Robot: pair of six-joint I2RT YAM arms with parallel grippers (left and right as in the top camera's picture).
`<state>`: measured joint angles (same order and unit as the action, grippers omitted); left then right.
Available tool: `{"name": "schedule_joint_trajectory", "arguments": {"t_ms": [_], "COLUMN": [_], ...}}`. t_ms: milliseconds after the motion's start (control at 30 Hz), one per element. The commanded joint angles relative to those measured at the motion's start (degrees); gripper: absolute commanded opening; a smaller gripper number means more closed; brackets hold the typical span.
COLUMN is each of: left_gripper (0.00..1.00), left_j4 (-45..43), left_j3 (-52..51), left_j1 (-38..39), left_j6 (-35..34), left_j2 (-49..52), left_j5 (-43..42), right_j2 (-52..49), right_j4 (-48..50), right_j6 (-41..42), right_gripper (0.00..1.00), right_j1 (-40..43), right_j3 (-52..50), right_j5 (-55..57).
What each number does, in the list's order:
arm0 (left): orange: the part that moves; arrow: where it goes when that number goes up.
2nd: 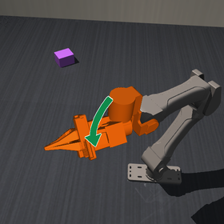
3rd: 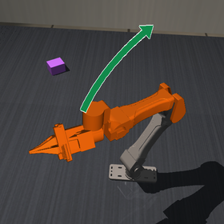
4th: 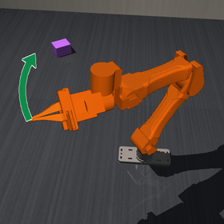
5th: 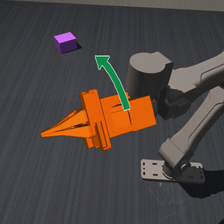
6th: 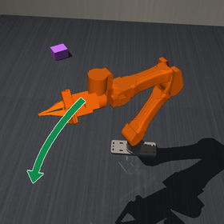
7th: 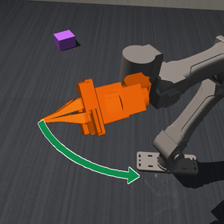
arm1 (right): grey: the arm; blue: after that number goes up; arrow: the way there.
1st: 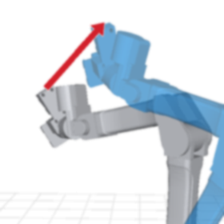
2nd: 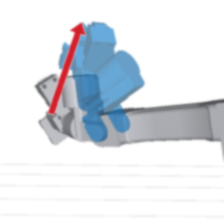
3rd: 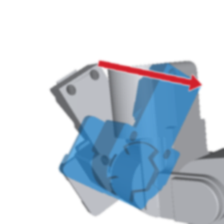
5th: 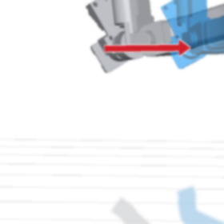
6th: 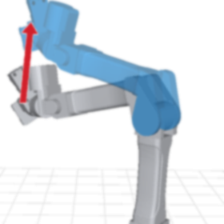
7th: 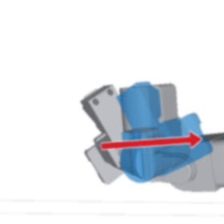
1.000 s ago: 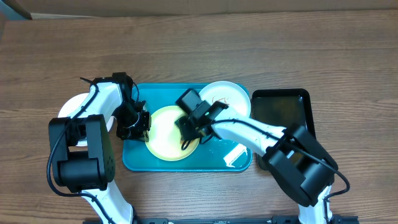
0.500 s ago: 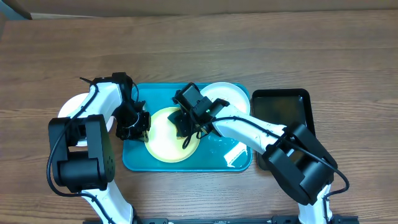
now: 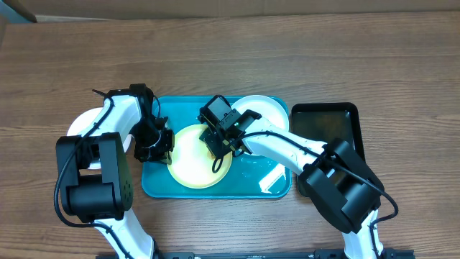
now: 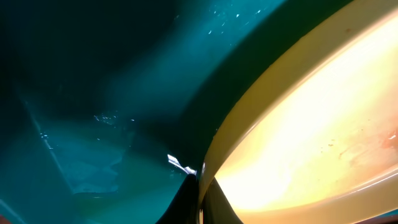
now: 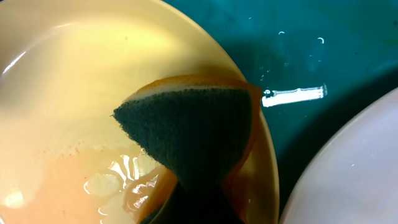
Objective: Clean dirty plates on tray and stack at the side
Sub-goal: 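Scrub the yellow plate with the sponge in the right gripper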
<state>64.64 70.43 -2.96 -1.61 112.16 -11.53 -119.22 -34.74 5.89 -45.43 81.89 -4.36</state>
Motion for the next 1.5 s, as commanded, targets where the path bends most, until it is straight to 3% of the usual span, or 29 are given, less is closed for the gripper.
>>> {"name": "schedule_joint_trajectory", "arguments": {"t_ms": [0,100,167,233,367,467,633,833,1467], "left_gripper": [0.04,0.04,0.04,0.04,0.04,0.04,0.04,0.04,0.04], "left_j4": [0.02,0.02,0.02,0.02,0.0,0.0,0.0,0.0,-0.13], "left_j3": [-0.63,-0.63,-0.63,-0.63,-0.63,-0.63,-0.63,-0.63,-0.63], "left_j1": [0.39,0.39,0.39,0.39,0.39,0.39,0.39,0.39,0.39], "left_j6": [-0.59,-0.59,-0.59,-0.59,-0.57,-0.59,-0.59,-0.59,-0.79], "left_j2": [0.96,0.96,0.96,0.96,0.96,0.96,0.96,0.96,0.96], "left_j5": [0.96,0.96,0.96,0.96,0.96,0.96,0.96,0.96,0.96], "right_j2": [-1.44,-1.46,-1.44,-1.44,-1.42,-1.33,-1.01,-1.01,-1.38], "right_j4": [-1.97,-5.51,-8.83,-10.82,-13.55,-15.5,-17.62,-16.5,-7.21], "right_j6": [-1.38,2.08,-0.2,-0.17,-0.68,-5.53,-0.02,0.09,-1.16], "right_gripper": [0.08,0.1,0.06,0.04,0.04,0.04,0.04,0.04,0.04], "right_j1": [0.17,0.17,0.17,0.17,0.17,0.2,1.7,4.2,2.25], "right_j3": [-1.75,-1.73,-1.66,-1.62,-1.33,0.2,7.48,13.92,1.88], "right_j5": [4.11,3.06,-11.89,-18.21,-23.12,-27.8,-13.84,-7.61,-7.65]}}
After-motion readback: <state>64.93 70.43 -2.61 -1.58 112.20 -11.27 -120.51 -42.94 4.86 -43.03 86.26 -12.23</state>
